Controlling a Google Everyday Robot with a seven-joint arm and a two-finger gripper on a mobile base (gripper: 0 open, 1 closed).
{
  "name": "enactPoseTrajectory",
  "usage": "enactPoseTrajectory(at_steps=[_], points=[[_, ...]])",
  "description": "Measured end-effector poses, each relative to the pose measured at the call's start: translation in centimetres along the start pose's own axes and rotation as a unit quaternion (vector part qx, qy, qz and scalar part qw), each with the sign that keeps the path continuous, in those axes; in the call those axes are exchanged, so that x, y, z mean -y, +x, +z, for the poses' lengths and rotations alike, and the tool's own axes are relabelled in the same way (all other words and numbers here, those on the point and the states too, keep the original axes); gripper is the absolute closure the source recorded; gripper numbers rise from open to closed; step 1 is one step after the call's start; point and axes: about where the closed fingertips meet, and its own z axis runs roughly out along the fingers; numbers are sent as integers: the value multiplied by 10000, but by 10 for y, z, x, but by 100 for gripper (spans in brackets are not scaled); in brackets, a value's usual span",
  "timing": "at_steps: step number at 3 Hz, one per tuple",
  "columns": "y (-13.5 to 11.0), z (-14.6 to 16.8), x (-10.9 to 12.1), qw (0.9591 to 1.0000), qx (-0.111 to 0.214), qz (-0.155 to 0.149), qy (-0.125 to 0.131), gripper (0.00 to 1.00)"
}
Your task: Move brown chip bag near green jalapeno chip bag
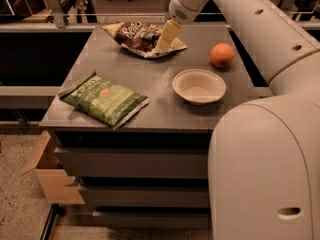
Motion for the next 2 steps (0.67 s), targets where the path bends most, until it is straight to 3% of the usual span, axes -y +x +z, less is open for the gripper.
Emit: enactPoseTrajectory(at_steps=[1, 2], points=[[0, 0, 0, 10000, 0, 0, -1, 0], [-9, 18, -3, 9998, 208, 25, -12, 0]])
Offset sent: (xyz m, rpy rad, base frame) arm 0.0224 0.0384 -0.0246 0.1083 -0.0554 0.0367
